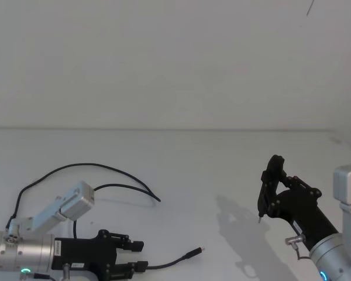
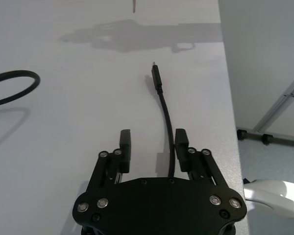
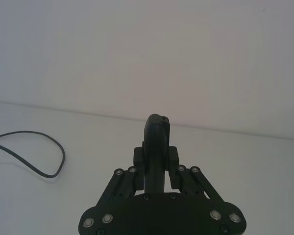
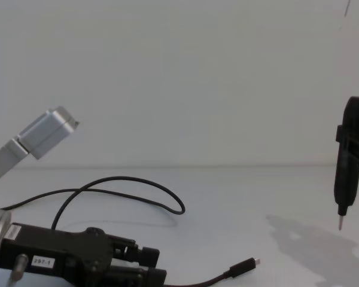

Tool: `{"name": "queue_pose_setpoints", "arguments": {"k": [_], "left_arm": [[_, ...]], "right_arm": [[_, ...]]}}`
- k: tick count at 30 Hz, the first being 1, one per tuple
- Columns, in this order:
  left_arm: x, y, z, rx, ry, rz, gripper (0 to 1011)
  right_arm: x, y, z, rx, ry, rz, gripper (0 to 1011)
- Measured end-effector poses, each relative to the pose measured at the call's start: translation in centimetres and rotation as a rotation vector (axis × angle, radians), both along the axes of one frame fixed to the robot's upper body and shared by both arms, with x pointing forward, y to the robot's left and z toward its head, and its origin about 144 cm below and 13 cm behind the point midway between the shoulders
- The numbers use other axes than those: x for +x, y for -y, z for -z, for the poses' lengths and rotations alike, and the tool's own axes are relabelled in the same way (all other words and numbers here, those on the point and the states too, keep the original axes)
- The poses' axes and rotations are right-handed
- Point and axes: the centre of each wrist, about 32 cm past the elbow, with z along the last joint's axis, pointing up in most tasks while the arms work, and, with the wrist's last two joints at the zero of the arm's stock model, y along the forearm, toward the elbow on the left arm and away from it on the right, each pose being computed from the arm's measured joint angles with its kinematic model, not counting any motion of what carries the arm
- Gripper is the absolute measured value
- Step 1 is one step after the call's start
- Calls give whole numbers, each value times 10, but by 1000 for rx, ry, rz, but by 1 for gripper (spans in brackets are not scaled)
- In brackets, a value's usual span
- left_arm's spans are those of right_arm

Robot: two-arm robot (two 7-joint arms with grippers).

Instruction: Pick up the data cable with the one hand.

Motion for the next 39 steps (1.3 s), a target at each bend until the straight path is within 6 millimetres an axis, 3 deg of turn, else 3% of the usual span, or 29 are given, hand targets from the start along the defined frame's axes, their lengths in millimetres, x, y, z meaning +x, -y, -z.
{"name": "queue_pose_setpoints", "arguments": {"k": [4,17,39], "left_arm": [[1,1,0,8,-9,22,403],[5,1,-3,38,-31,62,51],[5,6,-14,-91,33,16,40]], "right_arm": [[0,0,0,0,0,0,279],[0,0,0,0,0,0,279],[0,0,0,0,0,0,279]]}}
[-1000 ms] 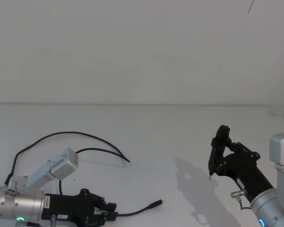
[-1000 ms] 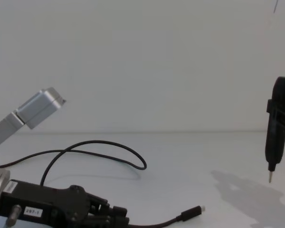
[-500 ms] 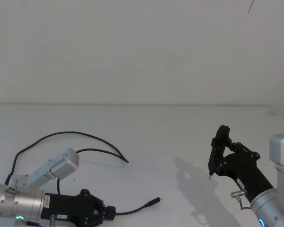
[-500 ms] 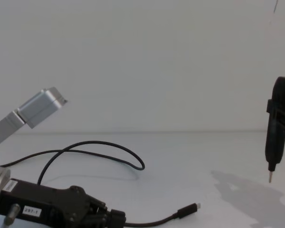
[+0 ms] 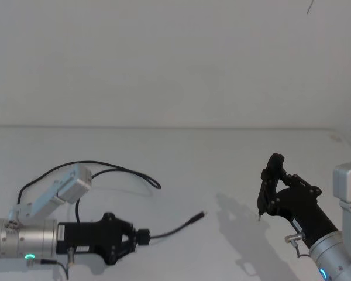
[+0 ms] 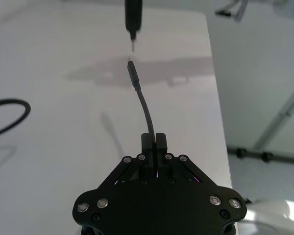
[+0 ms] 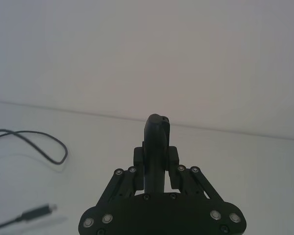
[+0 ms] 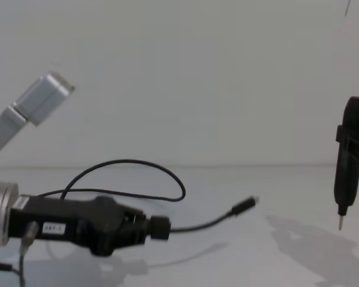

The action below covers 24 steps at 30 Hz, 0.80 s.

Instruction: Pick up the data cable with the one hand.

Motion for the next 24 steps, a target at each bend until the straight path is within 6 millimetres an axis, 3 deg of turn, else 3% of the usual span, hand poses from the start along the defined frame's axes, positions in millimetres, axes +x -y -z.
{"name": "queue_pose_setpoints", "arguments": {"k": [11,24], "left_arm": [[-4,10,-4,-125,66,-95,40],[2,11,-1,-156,82,-142,40]], "right_arm": [[0,0,0,0,0,0,279],[0,0,0,0,0,0,279]]}}
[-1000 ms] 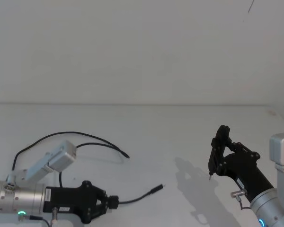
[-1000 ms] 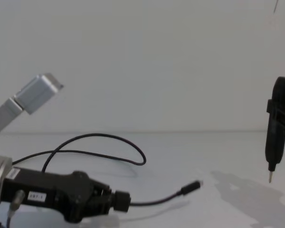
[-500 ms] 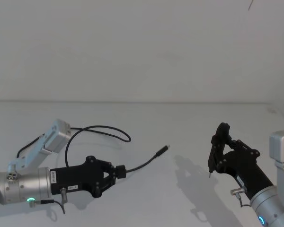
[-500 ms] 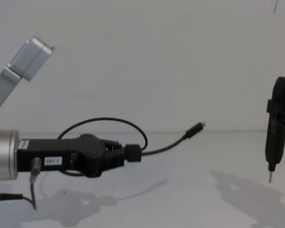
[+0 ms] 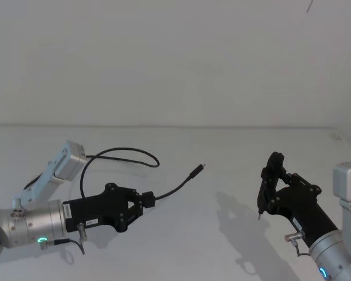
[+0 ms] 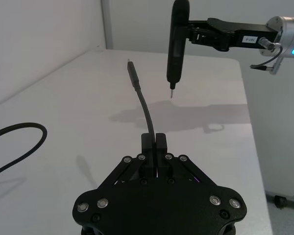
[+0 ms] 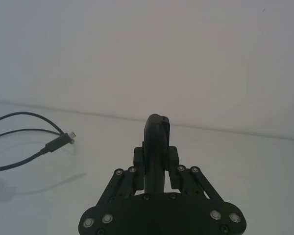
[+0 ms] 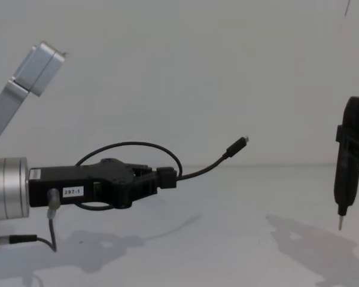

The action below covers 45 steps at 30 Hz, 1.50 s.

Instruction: Pick up the data cable with the one hand.

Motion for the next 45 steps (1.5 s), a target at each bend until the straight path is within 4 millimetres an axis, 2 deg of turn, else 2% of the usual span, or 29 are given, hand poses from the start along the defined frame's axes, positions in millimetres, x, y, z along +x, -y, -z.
{"name": "queue_pose_setpoints", "arguments": {"k": [22,33,45], "left_arm": [[42,-4,-3,57,-30,157,40],[49,-1,-7,72,-52,220,40],[53,-1,-9,78,-62,248,40]], "right_arm": [[0,0,-1,4,3,0,279],[2,-2,-12,82,7,-31,279],[5,-7,-34,223,-1,-104,279]]}}
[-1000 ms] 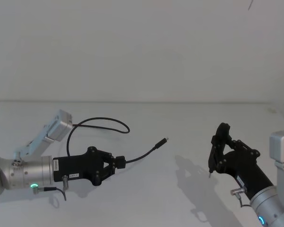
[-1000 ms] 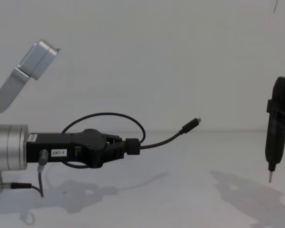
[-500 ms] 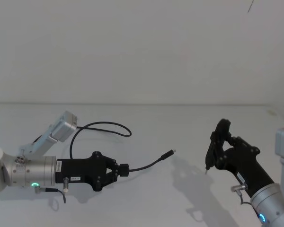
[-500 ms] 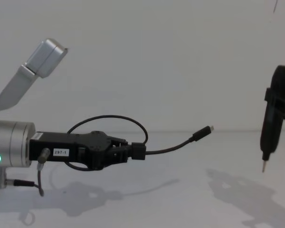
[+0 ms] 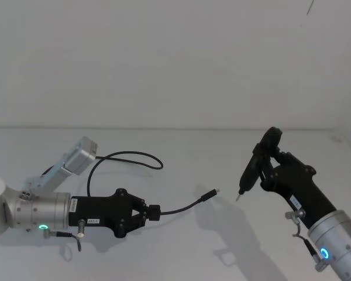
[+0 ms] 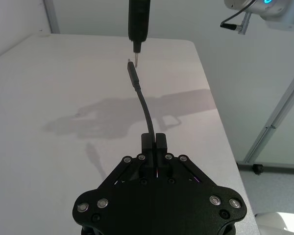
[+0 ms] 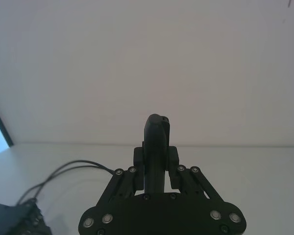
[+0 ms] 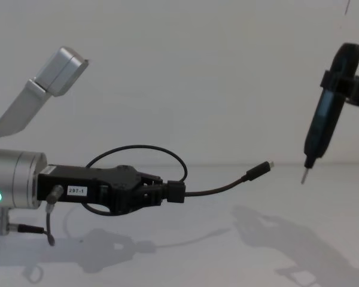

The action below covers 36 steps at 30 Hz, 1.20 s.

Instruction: Pick up the data cable with the one hand.

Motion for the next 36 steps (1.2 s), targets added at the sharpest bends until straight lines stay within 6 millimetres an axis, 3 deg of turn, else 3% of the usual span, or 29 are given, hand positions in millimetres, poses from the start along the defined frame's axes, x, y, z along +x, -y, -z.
{"name": "queue_pose_setpoints", "arguments": {"k": [12,36], "left_arm": [[1,0,-1,2,-4,10,40],[2,0,-1,4,-6,15,40]], "right_arm": [[0,-4,-9,76,-6,-36,279],[5,-14,-7,111,17,-36,279]]}}
